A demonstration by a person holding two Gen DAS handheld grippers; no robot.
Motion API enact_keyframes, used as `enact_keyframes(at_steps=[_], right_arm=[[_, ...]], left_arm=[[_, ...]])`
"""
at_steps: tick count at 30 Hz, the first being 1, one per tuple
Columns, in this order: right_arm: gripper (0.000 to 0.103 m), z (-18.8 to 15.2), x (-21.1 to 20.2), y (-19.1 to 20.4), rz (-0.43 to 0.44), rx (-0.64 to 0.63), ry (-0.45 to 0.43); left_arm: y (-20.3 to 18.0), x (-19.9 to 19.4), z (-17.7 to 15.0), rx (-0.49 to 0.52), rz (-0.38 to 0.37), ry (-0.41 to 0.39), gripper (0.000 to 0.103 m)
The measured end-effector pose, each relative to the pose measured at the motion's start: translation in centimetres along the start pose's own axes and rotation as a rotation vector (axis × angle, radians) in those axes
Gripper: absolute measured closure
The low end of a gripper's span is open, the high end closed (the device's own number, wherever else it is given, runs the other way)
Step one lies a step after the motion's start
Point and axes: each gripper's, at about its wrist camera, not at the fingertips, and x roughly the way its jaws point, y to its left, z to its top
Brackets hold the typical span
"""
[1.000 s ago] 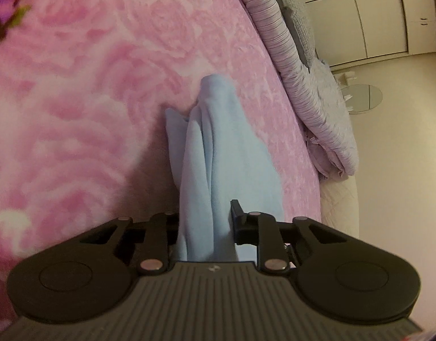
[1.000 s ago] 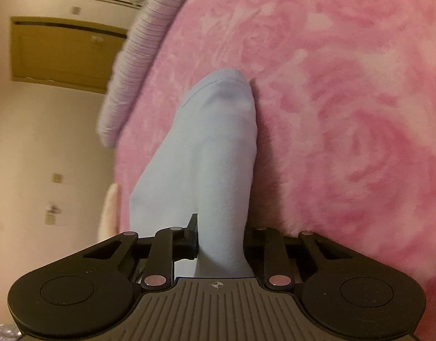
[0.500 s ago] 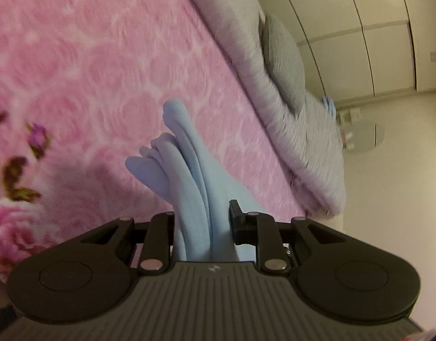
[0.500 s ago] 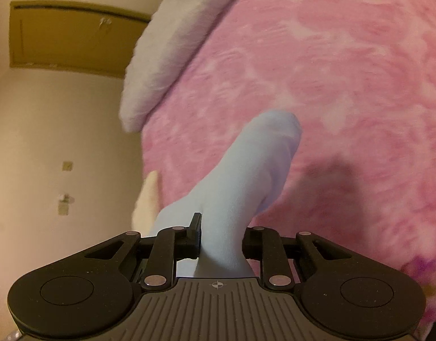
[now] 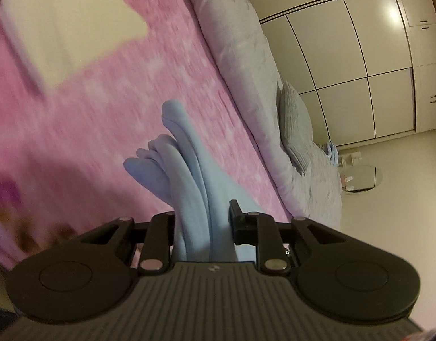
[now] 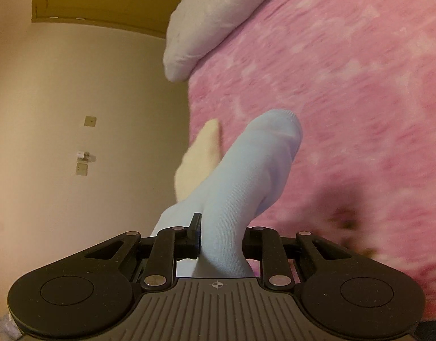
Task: Fold clothes
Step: 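Carry the sweatshirt with both grippers and lower it onto the cream towel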
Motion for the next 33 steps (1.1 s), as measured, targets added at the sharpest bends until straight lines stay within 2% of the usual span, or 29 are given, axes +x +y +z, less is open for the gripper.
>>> enact_keyframes(at_steps=[6,10,13,19,24,25,26,27,28,29,30,31,33], right_arm=[[0.082,-2.7,12.5,5.9,0.011,0.029,-0.048],[0.082,-1.4,19.8,9.0,0.024,0.01,-0.058],[0.081,1.4,24.2,10.9,0.03,-0.036,-0.059],[0.081,5.1,31.5,13.5,0.065,-0.131,-0.078],[0.081,7.3,36.5,12.3,0.087,-0.166,-0.114],[0.075,7.6,37.7,11.3,0.081,-0.161,-0.112],[0.072,7.7,39.2,10.0,0.051,-0.139,-0.097],[0.06,7.8,40.7,8.6,0.001,-0.109,-0.076],[0.054,7.7,41.9,7.3,-0.043,-0.081,-0.056],[0.054,7.4,42.5,6.1,-0.082,-0.057,-0.037],[0.054,7.1,43.2,5.0,-0.12,-0.032,-0.018],[0.054,6.8,43.3,4.3,-0.126,-0.021,-0.016],[0.054,6.4,41.8,4.1,-0.101,-0.019,-0.025]], left_arm=[[5.9,-4.6,12.2,0.054,0.004,0.023,0.085],[9.1,-5.7,19.4,0.063,-0.005,-0.004,0.085],[10.8,-5.7,23.7,0.08,-0.012,-0.032,0.085],[15.5,-1.3,28.1,0.063,0.057,-0.014,0.085],[19.5,2.4,31.7,0.048,0.114,0.001,0.081],[20.3,3.1,32.4,0.045,0.125,0.004,0.081],[21.1,3.8,33.1,0.042,0.137,0.007,0.08],[21.9,4.6,33.8,0.039,0.148,0.011,0.08],[22.6,5.3,34.6,0.036,0.16,0.014,0.08],[23.4,6.0,35.3,0.033,0.171,0.017,0.075],[23.8,5.7,35.1,0.021,0.145,-0.001,0.075],[24.2,5.4,35.0,0.009,0.117,-0.02,0.075],[24.5,4.5,35.0,-0.008,0.114,-0.019,0.075]])
